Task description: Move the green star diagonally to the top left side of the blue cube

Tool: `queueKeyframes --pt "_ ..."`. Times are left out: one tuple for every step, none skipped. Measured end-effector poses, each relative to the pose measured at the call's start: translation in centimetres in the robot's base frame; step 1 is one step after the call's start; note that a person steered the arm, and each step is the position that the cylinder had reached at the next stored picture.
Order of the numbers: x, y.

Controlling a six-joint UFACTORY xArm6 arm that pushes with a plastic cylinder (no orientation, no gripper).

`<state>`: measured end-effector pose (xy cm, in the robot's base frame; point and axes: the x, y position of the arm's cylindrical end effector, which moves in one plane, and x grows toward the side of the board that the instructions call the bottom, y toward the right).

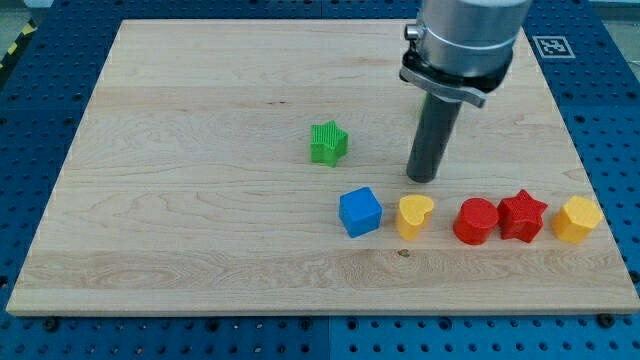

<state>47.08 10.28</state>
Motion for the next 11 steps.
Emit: queueKeyframes --pt "0.0 -3.4" --pt "-0.6 -5.1" --pt "-4.1 -5.1" --pt "-6.7 -6.0" --pt "-6.7 -8.8" --pt "-6.6 -11.6" --pt "-5.4 -12.1" --pt "-7.3 -12.1" --pt "-7.9 -10.4" --pt "-6.9 -9.9" --pt "-4.8 -9.9"
